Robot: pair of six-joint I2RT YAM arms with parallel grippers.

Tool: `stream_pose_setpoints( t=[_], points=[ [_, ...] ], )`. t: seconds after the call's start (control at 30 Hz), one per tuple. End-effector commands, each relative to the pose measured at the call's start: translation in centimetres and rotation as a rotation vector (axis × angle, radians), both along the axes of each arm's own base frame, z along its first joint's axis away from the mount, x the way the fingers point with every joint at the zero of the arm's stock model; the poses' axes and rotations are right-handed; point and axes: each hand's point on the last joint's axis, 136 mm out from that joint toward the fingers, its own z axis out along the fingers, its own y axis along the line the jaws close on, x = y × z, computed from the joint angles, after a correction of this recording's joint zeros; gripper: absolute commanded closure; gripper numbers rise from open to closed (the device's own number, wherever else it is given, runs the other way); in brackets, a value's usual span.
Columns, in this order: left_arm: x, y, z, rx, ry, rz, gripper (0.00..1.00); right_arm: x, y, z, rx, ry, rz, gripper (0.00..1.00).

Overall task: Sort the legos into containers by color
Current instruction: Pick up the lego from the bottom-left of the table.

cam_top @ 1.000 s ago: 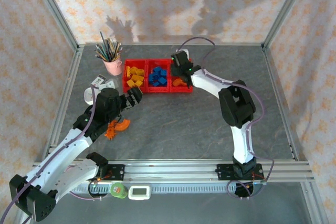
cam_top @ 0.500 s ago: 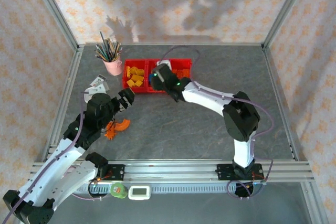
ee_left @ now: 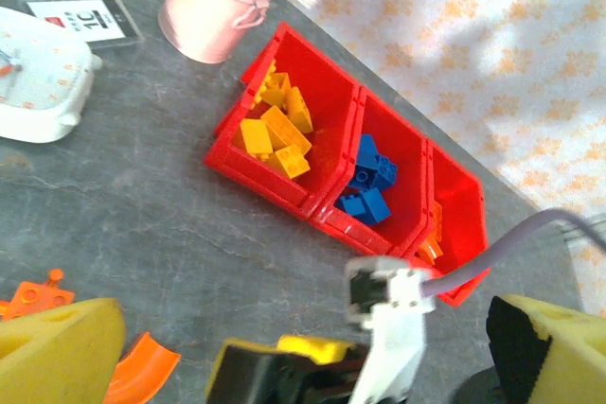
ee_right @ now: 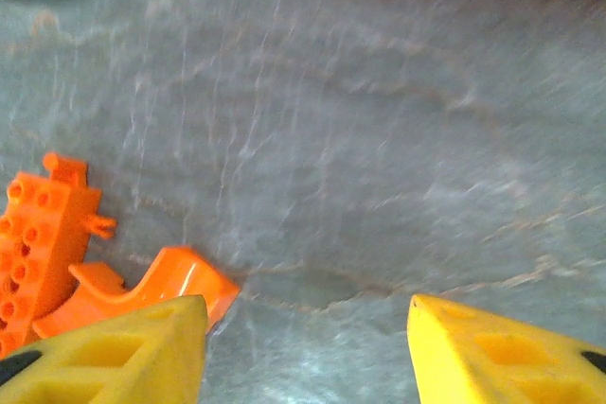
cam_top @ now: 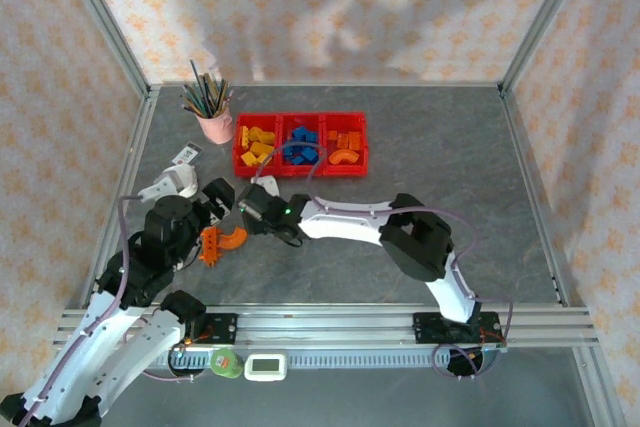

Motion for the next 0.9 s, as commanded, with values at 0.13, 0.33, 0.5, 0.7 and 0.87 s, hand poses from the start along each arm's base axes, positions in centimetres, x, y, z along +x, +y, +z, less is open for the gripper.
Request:
stream_pose_setpoints(
  t=[0.13,0.33,0.5,0.7,0.87],
  points=[
    [-1.8,2.6,0.4,0.002,0.002,0.106,0.01,-0.8,2.4,-1.5,0.017,0.049,-0.075,0.44],
    [-2.3,3.2,0.5,0.014,0.005,0.129,0.01,-0.4,2.8,-3.0,-0.019,0.045,-0.115,0.47],
    [-2.3,3.3,0.4,0.022,0.008,0.133,0.01,-0.8,3.0,-3.9,-0.026,0.045,-0.122,0.52],
    [-2.2,3.2,0.2,0.021,0.011,0.128,0.01,-1.0,3.2,-4.5,-0.047,0.034,-0.13,0.57],
    [-2.2,3.1,0.2,0.021,0.01,0.127,0.01,-1.2,3.3,-4.8,-0.055,0.042,-0.117,0.68]
  ],
)
